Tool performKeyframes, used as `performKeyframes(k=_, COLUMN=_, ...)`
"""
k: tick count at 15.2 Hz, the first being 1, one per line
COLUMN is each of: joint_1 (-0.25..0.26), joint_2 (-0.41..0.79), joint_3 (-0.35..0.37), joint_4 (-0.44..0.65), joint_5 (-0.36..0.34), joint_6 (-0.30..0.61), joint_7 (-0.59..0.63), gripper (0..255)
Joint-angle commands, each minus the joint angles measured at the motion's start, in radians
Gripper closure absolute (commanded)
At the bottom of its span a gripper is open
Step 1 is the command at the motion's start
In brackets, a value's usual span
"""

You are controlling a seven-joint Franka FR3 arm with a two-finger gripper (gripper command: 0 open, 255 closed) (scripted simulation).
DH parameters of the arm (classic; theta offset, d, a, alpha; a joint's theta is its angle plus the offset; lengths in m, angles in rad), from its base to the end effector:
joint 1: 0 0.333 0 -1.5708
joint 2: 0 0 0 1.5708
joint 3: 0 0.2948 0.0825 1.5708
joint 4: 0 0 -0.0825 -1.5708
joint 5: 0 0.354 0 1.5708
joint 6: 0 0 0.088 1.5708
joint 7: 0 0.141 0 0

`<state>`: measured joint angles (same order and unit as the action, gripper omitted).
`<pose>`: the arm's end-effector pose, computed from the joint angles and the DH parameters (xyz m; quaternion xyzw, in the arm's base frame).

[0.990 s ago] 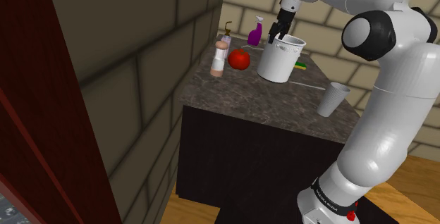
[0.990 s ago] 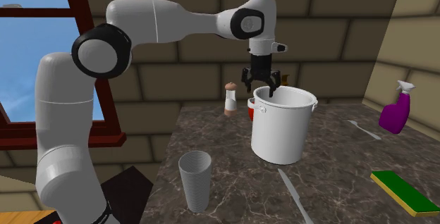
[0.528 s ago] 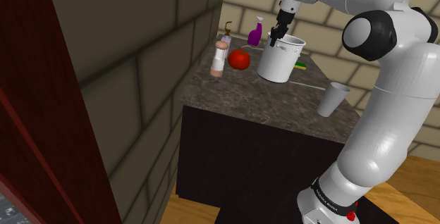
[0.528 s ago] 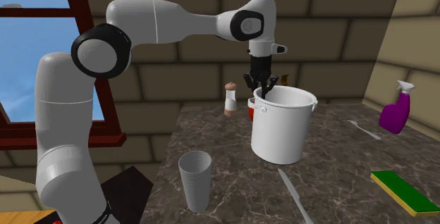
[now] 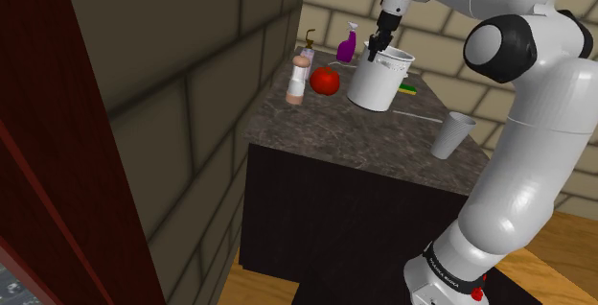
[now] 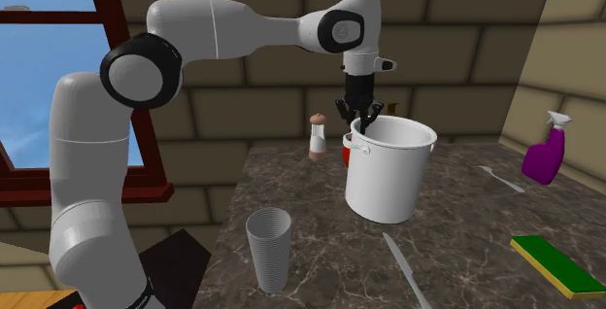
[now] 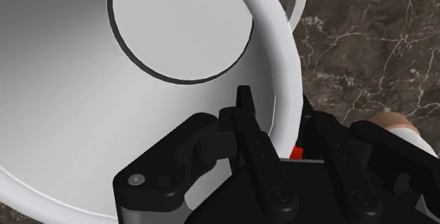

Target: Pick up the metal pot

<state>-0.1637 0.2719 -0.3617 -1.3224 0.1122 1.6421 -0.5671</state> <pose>0.5448 -0.2669 0.5410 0.9991 0.0263 0.0321 0.0093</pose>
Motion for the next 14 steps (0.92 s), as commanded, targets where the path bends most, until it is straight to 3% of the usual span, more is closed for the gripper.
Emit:
performKeyframes(k=1, joint_1=-0.004, joint_2=0.008, joint_3=0.0, joint_4=0.045, joint_5=0.003, joint_6=-0.03, joint_7=0.0, gripper=255)
performKeyframes(k=12, joint_1=-0.05, joint_2=0.107, joint_3=-0.002, joint_4=0.345, joint_5=0.042, joint_6=-0.235, joint_7=-0.005, gripper=255)
performKeyframes(k=14, joint_1=-0.051, joint_2=0.109, joint_3=-0.002, joint_4=0.35, joint_5=0.043, joint_6=-0.238, joint_7=-0.005, gripper=255)
